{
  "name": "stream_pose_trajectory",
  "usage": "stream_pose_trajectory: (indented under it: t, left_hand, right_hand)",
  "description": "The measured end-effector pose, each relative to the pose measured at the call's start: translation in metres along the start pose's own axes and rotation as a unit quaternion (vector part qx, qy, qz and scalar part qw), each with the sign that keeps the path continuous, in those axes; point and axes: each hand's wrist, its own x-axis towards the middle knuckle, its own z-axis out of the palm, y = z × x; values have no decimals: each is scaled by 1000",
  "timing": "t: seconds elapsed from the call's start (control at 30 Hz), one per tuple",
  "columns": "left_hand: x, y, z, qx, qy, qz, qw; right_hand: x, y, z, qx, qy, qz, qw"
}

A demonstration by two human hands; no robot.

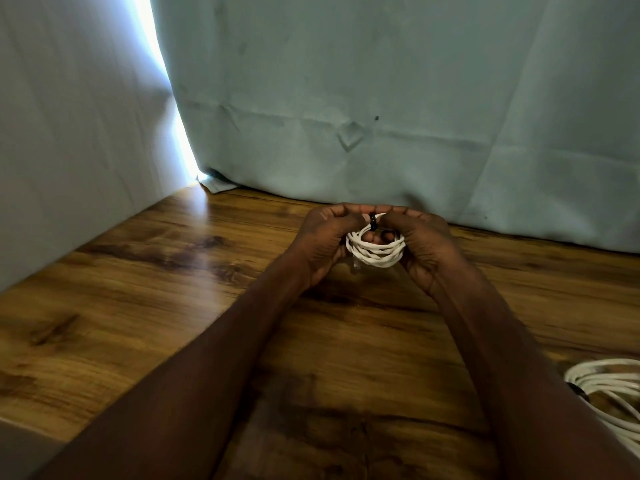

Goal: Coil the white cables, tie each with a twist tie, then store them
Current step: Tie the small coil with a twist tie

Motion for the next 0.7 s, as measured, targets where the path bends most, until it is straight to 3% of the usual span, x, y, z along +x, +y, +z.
stream_pose_trajectory:
  t: [0.7]
  left_hand:
    - [5,-6,-2,33,46,8,998]
  right_hand:
    - [-1,3,0,33,-12,27,999]
